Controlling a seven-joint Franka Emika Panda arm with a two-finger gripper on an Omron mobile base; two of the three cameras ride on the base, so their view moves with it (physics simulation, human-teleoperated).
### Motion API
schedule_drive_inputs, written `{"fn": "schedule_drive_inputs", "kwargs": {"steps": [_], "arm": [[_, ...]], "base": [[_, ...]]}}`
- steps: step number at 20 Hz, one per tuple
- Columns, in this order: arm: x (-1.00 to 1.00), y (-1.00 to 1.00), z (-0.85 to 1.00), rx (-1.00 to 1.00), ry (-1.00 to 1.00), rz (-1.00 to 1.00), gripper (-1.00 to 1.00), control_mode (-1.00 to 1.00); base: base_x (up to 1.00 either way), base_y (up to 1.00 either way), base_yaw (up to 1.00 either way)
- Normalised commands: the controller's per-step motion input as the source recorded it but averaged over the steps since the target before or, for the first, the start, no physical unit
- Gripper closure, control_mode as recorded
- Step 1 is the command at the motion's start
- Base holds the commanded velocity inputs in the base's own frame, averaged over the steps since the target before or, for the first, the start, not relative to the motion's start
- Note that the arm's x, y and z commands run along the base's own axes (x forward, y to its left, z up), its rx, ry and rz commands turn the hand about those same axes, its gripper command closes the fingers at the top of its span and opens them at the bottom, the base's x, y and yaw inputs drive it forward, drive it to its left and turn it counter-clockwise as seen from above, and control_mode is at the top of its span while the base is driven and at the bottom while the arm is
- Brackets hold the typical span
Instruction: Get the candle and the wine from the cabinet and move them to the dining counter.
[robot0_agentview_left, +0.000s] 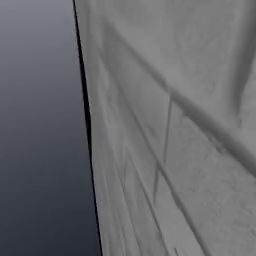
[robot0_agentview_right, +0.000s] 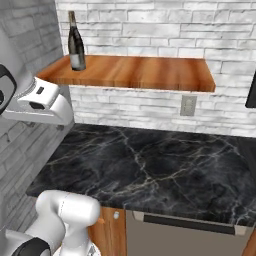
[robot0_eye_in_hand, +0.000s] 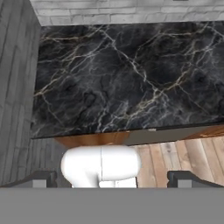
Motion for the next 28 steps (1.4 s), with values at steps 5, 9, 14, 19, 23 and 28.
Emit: {"fn": "schedule_drive_inputs", "kwargs": {"steps": [5, 9, 14, 19, 23, 28], "arm": [[0.0, 0.0, 0.0, 0.0, 0.0, 0.0, -1.0, 1.0], [0.0, 0.0, 0.0, 0.0, 0.0, 0.0, -1.0, 1.0], [0.0, 0.0, 0.0, 0.0, 0.0, 0.0, -1.0, 1.0], [0.0, 0.0, 0.0, 0.0, 0.0, 0.0, -1.0, 1.0], [0.0, 0.0, 0.0, 0.0, 0.0, 0.0, -1.0, 1.0], [0.0, 0.0, 0.0, 0.0, 0.0, 0.0, -1.0, 1.0]], "base": [[0.0, 0.51, 0.03], [0.0, 0.41, 0.03], [0.0, 0.4, 0.03], [0.0, 0.21, 0.04], [0.0, 0.0, 0.0], [0.0, 0.0, 0.0]]}}
